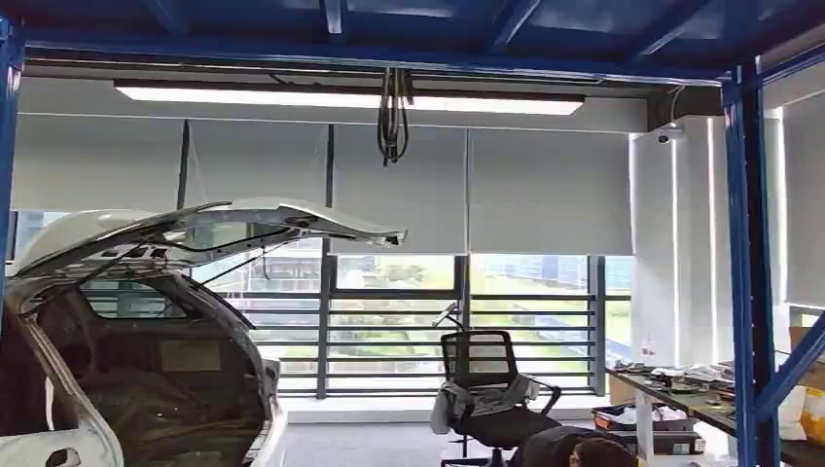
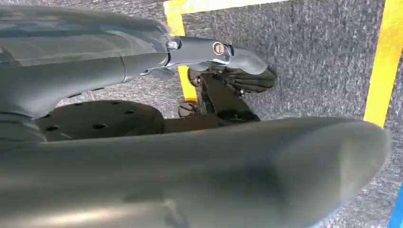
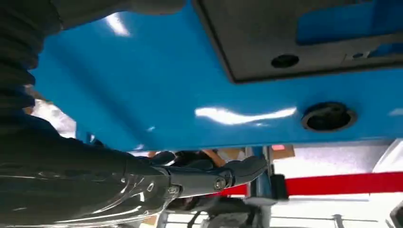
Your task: Take the parts from the cabinet and place them on the table.
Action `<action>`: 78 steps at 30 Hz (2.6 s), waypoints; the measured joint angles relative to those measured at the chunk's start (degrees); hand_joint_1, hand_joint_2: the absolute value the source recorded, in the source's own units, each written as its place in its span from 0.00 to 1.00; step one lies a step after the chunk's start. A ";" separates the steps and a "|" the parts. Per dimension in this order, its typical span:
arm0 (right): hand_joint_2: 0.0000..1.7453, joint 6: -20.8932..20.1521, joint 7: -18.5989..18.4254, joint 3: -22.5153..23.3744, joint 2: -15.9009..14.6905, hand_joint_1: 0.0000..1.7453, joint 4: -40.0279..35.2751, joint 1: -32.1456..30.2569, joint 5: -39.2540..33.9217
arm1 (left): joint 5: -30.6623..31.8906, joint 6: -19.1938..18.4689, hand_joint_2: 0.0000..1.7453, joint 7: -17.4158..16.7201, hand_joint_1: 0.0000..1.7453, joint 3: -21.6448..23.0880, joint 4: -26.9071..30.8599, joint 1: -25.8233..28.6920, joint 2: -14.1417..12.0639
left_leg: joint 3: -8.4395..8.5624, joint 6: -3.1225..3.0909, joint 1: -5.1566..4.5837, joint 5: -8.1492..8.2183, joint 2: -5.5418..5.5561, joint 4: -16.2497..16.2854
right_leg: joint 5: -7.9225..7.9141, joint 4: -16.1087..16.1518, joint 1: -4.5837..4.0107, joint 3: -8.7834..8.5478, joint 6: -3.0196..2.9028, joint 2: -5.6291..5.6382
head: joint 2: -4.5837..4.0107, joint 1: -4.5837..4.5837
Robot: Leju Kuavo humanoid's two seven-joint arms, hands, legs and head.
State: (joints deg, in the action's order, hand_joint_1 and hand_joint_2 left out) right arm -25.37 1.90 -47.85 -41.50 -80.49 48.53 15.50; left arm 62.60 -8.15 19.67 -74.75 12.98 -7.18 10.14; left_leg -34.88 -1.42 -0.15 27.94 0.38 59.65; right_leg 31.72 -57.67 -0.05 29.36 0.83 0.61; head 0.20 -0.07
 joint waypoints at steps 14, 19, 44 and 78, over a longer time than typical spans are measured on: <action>1.00 8.22 2.49 -15.29 13.13 0.00 14.02 3.11 3.89 | -0.02 -0.11 0.00 0.00 0.00 0.17 0.00 -0.13 0.37 | 0.02 0.03 0.09 -0.02 -0.01 -0.01 | 0.00 -0.02 -0.05 0.02 0.00 0.03 | 0.00 0.00; 1.00 8.22 2.49 -15.29 13.13 0.00 14.02 3.11 3.89 | -0.02 -0.11 0.00 0.00 0.00 0.17 0.00 -0.13 0.37 | 0.02 0.03 0.09 -0.02 -0.01 -0.01 | 0.00 -0.02 -0.05 0.02 0.00 0.03 | 0.00 0.00; 1.00 9.42 3.52 -19.03 19.08 0.00 18.16 3.44 6.47 | -0.44 -0.15 0.00 0.68 0.00 0.41 0.00 -0.16 0.59 | 0.02 0.03 0.07 -0.02 0.00 -0.01 | 0.00 -0.03 -0.04 0.01 0.00 0.01 | 0.00 0.00; 1.00 21.26 -2.43 -17.50 24.04 1.00 25.24 -0.16 37.29 | -1.40 0.35 0.00 1.86 0.00 0.55 0.00 -0.27 0.79 | 0.32 0.03 0.08 -0.02 -0.02 -0.01 | 0.00 -0.02 -0.04 -0.24 -0.01 0.01 | 0.00 0.00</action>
State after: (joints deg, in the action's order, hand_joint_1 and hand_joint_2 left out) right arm -4.11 -0.52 -65.35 -17.46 -55.25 48.37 52.79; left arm 61.20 -7.80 21.53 -74.20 12.98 -7.45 10.93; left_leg -34.57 -1.38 -0.07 27.92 0.36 59.64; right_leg 31.72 -57.69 -0.10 29.12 0.82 0.62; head 0.20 -0.07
